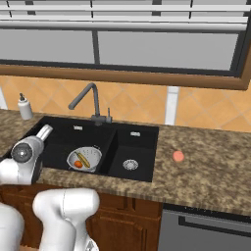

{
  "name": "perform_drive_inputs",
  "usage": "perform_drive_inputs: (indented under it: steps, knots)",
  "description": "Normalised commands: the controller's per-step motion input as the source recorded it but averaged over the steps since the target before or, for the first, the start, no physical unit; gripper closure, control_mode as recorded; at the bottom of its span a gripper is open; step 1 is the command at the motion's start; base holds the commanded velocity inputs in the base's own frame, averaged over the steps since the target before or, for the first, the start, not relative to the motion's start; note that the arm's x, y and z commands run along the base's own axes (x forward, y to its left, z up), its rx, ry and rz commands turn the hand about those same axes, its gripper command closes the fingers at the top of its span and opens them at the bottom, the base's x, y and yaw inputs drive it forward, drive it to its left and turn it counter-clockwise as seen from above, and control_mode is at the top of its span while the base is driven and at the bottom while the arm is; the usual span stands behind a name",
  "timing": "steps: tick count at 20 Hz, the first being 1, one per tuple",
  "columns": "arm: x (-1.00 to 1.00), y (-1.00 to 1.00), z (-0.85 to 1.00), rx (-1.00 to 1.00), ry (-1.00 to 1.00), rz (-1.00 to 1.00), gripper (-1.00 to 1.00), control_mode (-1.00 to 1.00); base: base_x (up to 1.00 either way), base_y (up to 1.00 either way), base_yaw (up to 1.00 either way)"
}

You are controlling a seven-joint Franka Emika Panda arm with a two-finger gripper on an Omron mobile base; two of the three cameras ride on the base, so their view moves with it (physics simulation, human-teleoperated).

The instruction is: Put the colander in the sink, put the tangerine, banana, peach in the colander, and turn on the sink faucet and pour water over the colander.

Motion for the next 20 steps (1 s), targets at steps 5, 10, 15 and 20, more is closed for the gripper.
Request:
perform_drive_inputs:
  steps: [5,10,15,20]
  knots:
    - [-0.78,-0.67,1.00,0.09,0.02,-0.26,-1.00,-1.00,0.00,0.00,0.00]
    - [-0.35,-1.00,0.79,0.16,0.10,-0.45,-1.00,-1.00,0.00,0.00,0.00]
    - [-0.07,-1.00,0.09,0.12,0.13,-0.54,-1.00,-1.00,0.00,0.00,0.00]
    - [0.00,-1.00,0.00,0.18,0.00,-0.41,-1.00,-1.00,0.00,0.00,0.00]
